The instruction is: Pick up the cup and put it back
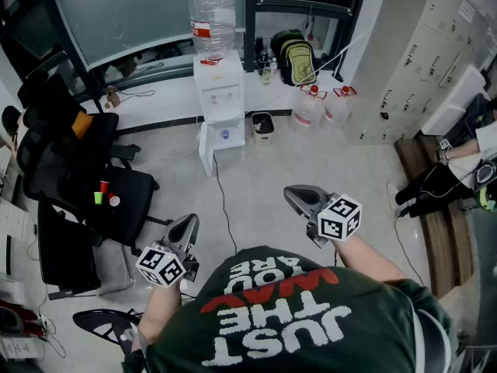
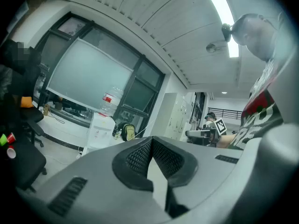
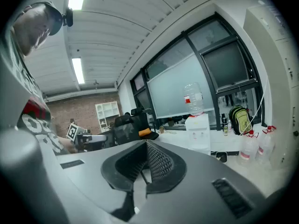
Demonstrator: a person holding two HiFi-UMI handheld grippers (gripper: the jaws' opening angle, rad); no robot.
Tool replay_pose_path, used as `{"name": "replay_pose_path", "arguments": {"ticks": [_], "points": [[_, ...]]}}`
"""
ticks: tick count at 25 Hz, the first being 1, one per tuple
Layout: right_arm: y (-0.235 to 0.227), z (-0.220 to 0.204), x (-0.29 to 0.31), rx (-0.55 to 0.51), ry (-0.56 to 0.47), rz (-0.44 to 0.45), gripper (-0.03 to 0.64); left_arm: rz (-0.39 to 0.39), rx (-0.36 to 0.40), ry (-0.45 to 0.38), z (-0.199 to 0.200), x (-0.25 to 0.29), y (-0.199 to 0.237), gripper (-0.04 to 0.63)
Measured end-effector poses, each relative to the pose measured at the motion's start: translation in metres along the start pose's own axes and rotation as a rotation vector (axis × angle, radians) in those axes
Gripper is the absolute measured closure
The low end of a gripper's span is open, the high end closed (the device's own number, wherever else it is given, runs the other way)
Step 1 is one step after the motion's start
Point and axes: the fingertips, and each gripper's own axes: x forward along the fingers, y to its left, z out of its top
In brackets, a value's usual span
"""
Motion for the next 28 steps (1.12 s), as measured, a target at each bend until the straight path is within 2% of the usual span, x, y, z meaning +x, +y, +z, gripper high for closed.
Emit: {"name": "replay_pose_path", "arguments": {"ticks": [11, 16, 28], "points": [[-0.011, 0.006, -0.006, 0.001, -0.008, -0.005, 0.584, 0.011, -0.011, 0.011, 0.001, 0.012, -0.008, 0.586], [-0.024, 0.013, -0.016, 0.055, -0.048, -0.003, 0.584, -0.002, 0.002, 0.015, 0.001, 0.023, -0.015, 0.586], [-0.082, 0.014, -0.089, 0.074, -0.066, 0.028, 0.584, -0.018, 0.004, 0.028, -0.013, 0.094, -0.083, 0.586]]}}
